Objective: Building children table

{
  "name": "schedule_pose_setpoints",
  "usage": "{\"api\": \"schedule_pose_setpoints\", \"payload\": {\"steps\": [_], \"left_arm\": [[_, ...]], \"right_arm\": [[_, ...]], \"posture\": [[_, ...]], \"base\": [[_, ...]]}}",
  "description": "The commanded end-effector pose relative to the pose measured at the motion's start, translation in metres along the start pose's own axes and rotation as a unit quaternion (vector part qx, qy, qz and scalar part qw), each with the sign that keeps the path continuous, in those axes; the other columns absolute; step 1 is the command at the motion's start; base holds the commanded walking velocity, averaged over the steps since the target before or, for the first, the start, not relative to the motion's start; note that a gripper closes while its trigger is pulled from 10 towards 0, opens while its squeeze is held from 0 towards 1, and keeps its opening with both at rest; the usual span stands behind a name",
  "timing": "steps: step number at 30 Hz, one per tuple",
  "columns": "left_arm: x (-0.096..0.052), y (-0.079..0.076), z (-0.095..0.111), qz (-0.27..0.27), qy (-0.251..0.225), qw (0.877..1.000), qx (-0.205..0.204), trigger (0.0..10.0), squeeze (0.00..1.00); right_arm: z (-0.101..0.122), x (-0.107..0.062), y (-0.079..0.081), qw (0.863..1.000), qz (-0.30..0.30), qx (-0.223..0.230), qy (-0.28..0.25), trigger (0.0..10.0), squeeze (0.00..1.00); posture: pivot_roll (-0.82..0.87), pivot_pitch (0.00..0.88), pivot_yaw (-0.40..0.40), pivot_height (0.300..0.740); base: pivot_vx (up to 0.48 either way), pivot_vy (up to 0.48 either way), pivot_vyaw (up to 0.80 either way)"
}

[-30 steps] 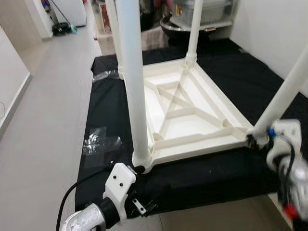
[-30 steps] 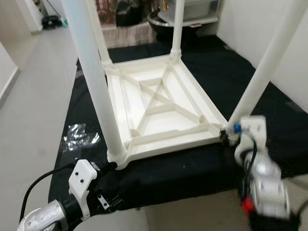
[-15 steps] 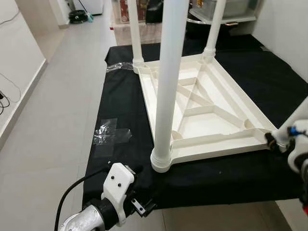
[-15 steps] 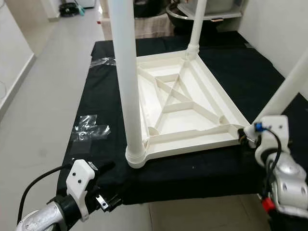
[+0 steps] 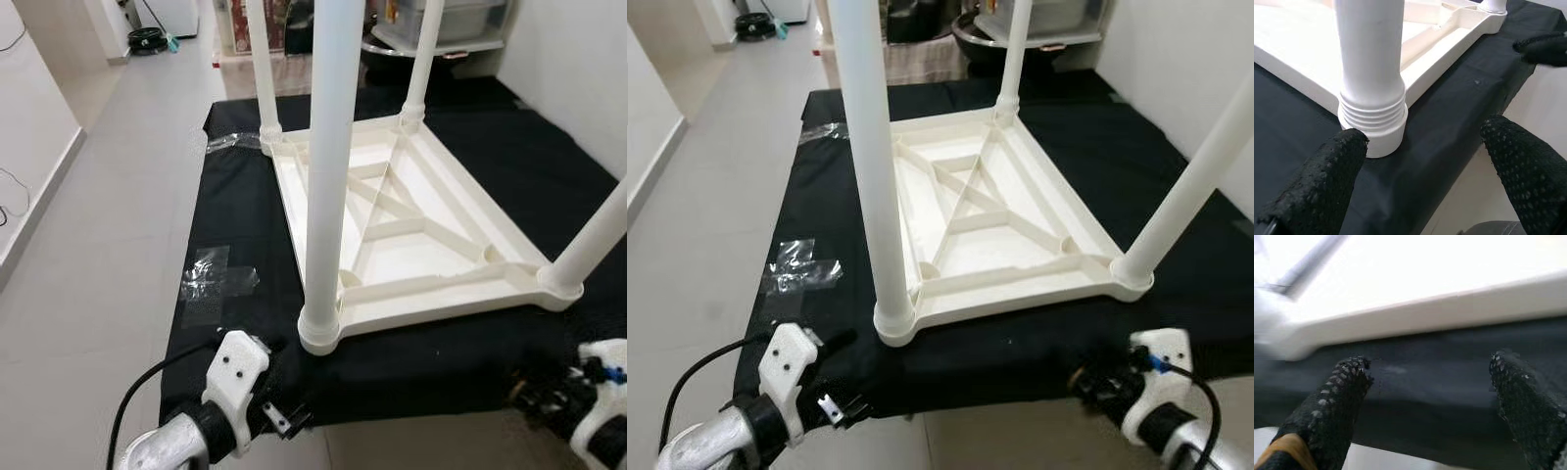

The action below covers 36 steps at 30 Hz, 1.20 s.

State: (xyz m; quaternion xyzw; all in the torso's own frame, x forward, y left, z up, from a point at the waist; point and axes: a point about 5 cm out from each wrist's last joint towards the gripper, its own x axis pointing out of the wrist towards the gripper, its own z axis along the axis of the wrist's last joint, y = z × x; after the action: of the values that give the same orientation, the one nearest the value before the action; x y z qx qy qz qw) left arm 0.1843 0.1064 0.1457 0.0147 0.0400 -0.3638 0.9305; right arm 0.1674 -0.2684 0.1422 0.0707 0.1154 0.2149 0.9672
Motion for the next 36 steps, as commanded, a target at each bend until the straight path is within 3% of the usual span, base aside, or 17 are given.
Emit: {"api": "schedule_pose_setpoints", "payload": {"steps": [1, 3, 4, 5, 6, 9, 11, 12, 13, 15, 18, 28, 29, 31, 33, 35, 36], "left_arm": [[-0.003, 0.003, -0.007, 0.011, 0.018, 1.000, 0.006, 10.0, 0.00], [-0.004, 0.004, -0.008, 0.014, 0.020, 1.000, 0.008, 10.0, 0.00], [-0.004, 0.005, -0.008, 0.018, 0.022, 1.000, 0.010, 10.0, 0.00], [-0.004, 0.005, -0.008, 0.018, 0.022, 1.000, 0.010, 10.0, 0.00], [-0.005, 0.005, -0.009, 0.024, 0.024, 0.999, 0.011, 10.0, 0.00], [-0.007, 0.005, -0.011, 0.034, 0.028, 0.999, 0.016, 10.0, 0.00], [-0.013, 0.009, -0.014, 0.086, 0.025, 0.996, 0.009, 10.0, 0.00], [-0.013, 0.009, -0.014, 0.086, 0.025, 0.996, 0.009, 10.0, 0.00], [-0.017, 0.012, -0.015, 0.115, 0.024, 0.993, 0.007, 10.0, 0.00], [-0.017, 0.012, -0.015, 0.115, 0.024, 0.993, 0.007, 10.0, 0.00], [-0.024, 0.014, -0.012, 0.173, 0.015, 0.985, 0.010, 10.0, 0.00], [-0.024, 0.010, -0.006, 0.156, 0.015, 0.986, 0.053, 10.0, 0.00], [-0.024, 0.009, -0.005, 0.156, 0.012, 0.986, 0.054, 10.0, 0.00], [-0.024, 0.009, -0.005, 0.156, 0.012, 0.986, 0.054, 10.0, 0.00], [-0.026, 0.008, -0.002, 0.158, 0.006, 0.986, 0.052, 10.0, 0.00], [-0.026, 0.008, -0.002, 0.158, 0.006, 0.986, 0.052, 10.0, 0.00], [-0.027, 0.008, -0.002, 0.158, 0.004, 0.986, 0.051, 10.0, 0.00]], "right_arm": [[0.008, 0.002, 0.014, 0.998, 0.057, -0.001, -0.018, 10.0, 0.00], [0.013, 0.001, 0.023, 0.995, 0.096, -0.002, -0.022, 10.0, 0.00], [0.024, 0.004, 0.035, 0.987, 0.156, -0.015, -0.023, 10.0, 0.00], [0.024, 0.004, 0.035, 0.987, 0.156, -0.015, -0.023, 10.0, 0.00], [0.035, 0.009, 0.047, 0.975, 0.216, -0.044, -0.011, 10.0, 0.00], [0.045, 0.019, 0.054, 0.962, 0.262, -0.083, 0.001, 10.0, 0.00], [0.064, 0.044, 0.062, 0.941, 0.301, -0.157, 0.006, 10.0, 0.00], [0.064, 0.044, 0.062, 0.941, 0.301, -0.157, 0.006, 10.0, 0.00], [0.072, 0.061, 0.062, 0.939, 0.290, -0.182, -0.009, 10.0, 0.00], [0.072, 0.061, 0.062, 0.939, 0.290, -0.182, -0.009, 10.0, 0.00], [0.087, 0.101, 0.073, 0.938, 0.288, -0.183, -0.061, 10.0, 0.00], [0.096, 0.126, 0.078, 0.918, 0.347, -0.182, -0.062, 10.0, 0.00], [0.097, 0.126, 0.079, 0.906, 0.378, -0.182, -0.053, 10.0, 0.00], [0.097, 0.126, 0.079, 0.906, 0.378, -0.182, -0.053, 10.0, 0.00], [0.097, 0.131, 0.083, 0.885, 0.423, -0.192, -0.035, 10.0, 0.00], [0.097, 0.131, 0.083, 0.885, 0.423, -0.192, -0.035, 10.0, 0.00], [0.097, 0.134, 0.087, 0.874, 0.443, -0.196, -0.031, 10.0, 0.00]], "posture": [[-0.13, 0.136, 0.011, 0.740], [-0.13, 0.136, 0.011, 0.740], [-0.12, 0.138, 0.016, 0.740], [-0.12, 0.138, 0.016, 0.740], [-0.11, 0.143, 0.018, 0.740], [-0.10, 0.143, 0.014, 0.740], [-0.07, 0.151, 0.006, 0.740], [-0.07, 0.151, 0.006, 0.740], [-0.06, 0.160, -0.001, 0.740], [-0.06, 0.160, -0.001, 0.740], [-0.03, 0.185, -0.003, 0.740], [0.00, 0.213, 0.001, 0.740], [0.01, 0.236, 0.007, 0.740], [0.01, 0.236, 0.007, 0.740], [0.03, 0.243, 0.002, 0.740], [0.03, 0.243, 0.002, 0.740], [0.03, 0.243, 0.002, 0.740]], "base": [[0.000, 0.000, 0.00], [0.000, 0.000, 0.00], [0.000, 0.000, 0.00], [0.000, 0.000, 0.00], [0.000, 0.000, 0.00], [0.000, 0.000, 0.00], [0.000, 0.000, 0.00], [0.000, 0.000, 0.00], [0.000, 0.000, 0.00], [0.000, 0.000, 0.00], [0.000, 0.000, 0.00], [0.000, 0.000, 0.00], [0.000, 0.000, 0.00], [0.000, 0.000, 0.00], [0.000, 0.000, 0.00], [0.000, 0.000, 0.00], [0.000, 0.000, 0.00]]}}
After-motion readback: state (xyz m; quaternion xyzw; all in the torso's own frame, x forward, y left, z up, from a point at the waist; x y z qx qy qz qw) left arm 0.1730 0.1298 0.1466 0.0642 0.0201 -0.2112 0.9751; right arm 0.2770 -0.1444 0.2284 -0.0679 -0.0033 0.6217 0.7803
